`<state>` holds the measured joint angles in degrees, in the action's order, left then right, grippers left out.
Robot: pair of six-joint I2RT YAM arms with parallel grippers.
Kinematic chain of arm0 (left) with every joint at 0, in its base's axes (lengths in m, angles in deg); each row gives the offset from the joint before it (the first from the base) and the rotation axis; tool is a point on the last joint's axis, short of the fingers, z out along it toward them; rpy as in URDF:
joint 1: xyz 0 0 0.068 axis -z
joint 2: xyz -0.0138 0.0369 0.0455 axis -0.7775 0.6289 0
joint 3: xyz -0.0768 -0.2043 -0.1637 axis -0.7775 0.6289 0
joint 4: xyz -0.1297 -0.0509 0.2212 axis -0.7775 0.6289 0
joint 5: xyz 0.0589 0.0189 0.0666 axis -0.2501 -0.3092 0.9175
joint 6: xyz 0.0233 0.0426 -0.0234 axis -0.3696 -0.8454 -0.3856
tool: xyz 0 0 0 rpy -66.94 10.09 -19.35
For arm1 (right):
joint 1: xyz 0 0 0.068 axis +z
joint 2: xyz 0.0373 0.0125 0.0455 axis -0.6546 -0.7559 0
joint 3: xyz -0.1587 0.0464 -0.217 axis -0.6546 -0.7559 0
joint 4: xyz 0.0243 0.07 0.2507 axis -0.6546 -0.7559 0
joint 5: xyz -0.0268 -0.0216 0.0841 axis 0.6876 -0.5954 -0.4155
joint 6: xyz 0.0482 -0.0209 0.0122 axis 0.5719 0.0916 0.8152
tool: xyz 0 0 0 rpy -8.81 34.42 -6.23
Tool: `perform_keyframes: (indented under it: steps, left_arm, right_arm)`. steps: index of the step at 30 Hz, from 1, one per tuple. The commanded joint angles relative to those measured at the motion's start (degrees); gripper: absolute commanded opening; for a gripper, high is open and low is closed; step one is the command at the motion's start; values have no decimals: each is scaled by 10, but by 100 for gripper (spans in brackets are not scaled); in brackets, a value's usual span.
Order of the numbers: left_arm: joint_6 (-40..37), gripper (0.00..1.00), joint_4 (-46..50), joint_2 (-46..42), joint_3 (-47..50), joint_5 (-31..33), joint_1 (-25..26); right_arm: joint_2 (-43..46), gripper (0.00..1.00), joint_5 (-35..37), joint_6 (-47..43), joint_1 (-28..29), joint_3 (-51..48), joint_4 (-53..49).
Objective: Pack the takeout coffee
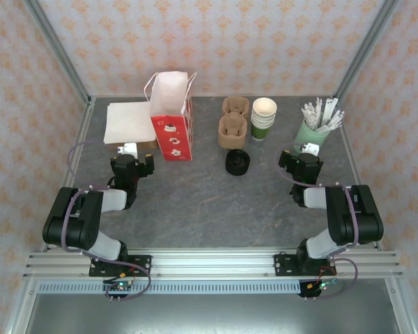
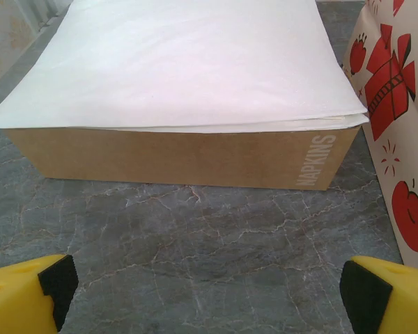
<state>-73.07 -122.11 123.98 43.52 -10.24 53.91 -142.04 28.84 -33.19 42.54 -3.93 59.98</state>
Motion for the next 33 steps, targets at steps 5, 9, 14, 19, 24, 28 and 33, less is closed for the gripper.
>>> perform_keyframes:
  steps: [5, 9, 14, 19, 24, 28, 33]
  left_arm:
    - [-7, 100, -22, 1, -12, 12, -4]
    - [-7, 100, -21, 1, -12, 11, -4]
    - [-6, 100, -21, 2, -13, 11, -4]
    - [-6, 100, -21, 1, -12, 11, -4]
    - [6, 100, -50, -31, 17, 39, -4]
    - [30, 100, 84, -150, 9, 64, -4]
    - [105, 100, 293, -288, -33, 93, -3]
  right_arm:
    - [-3, 99, -5, -7, -5, 8, 11]
    - [-2, 99, -5, -7, -4, 8, 11]
    - [-4, 99, -4, -6, -4, 10, 8]
    - [-3, 99, -5, -6, -5, 10, 9]
    - [27, 99, 25, 8, -5, -5, 12]
    - [128, 99, 45, 15, -5, 1, -101]
    - [278, 99, 47, 66, -5, 25, -299]
